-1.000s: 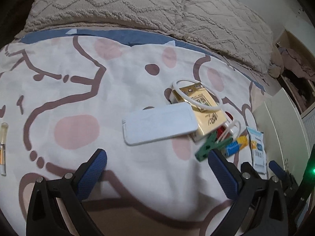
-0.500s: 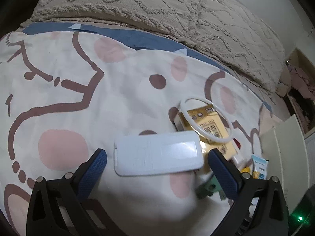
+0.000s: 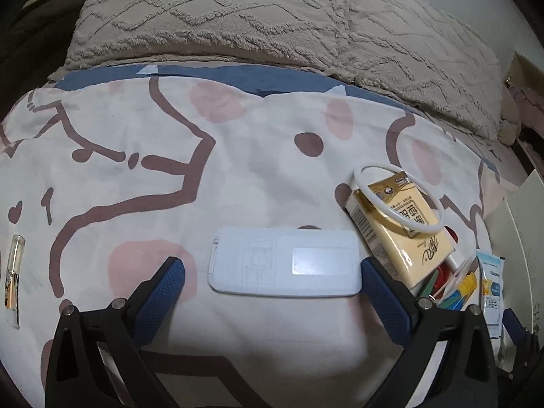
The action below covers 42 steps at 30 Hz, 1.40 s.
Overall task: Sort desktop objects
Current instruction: 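Close left tool on white rectangular box while right tool closes on blue sachet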
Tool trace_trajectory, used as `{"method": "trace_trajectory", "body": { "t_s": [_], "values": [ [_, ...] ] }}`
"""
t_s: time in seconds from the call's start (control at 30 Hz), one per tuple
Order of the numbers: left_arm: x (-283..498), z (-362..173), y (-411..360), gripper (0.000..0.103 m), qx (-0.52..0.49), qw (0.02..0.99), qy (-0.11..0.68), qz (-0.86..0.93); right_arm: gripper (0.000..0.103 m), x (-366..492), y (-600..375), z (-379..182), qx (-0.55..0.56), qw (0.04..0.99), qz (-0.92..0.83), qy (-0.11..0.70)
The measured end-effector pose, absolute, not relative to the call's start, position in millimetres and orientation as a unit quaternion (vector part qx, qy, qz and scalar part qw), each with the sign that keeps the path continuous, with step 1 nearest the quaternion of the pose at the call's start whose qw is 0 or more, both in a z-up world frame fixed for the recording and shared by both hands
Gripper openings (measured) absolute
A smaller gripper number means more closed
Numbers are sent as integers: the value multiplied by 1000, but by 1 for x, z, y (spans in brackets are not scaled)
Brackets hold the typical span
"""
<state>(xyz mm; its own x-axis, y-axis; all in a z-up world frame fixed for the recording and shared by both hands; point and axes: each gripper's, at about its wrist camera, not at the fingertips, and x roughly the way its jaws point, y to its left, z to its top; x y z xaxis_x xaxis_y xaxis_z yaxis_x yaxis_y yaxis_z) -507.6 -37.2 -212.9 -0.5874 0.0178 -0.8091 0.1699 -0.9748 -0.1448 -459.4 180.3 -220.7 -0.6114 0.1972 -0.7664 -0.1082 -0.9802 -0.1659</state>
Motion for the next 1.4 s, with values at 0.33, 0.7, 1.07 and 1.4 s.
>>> {"method": "trace_trajectory", "body": {
  "t_s": [0.33, 0.7, 1.07, 1.4],
  "values": [
    [-508, -223, -34, 103, 440, 58, 89, -892, 101, -450, 180, -221, -418, 70, 905, -31],
    [-505, -224, -38, 103, 429, 47, 108, -895, 72, -440, 183, -217, -389, 49, 920, -9],
    [-499, -222, -46, 102, 410, 32, 142, -900, 65, -440, 184, -217, -391, 29, 920, 0],
    [-491, -220, -48, 90, 401, 50, 147, -903, 63, -436, 182, -216, -395, 14, 918, -2]
  ]
}}
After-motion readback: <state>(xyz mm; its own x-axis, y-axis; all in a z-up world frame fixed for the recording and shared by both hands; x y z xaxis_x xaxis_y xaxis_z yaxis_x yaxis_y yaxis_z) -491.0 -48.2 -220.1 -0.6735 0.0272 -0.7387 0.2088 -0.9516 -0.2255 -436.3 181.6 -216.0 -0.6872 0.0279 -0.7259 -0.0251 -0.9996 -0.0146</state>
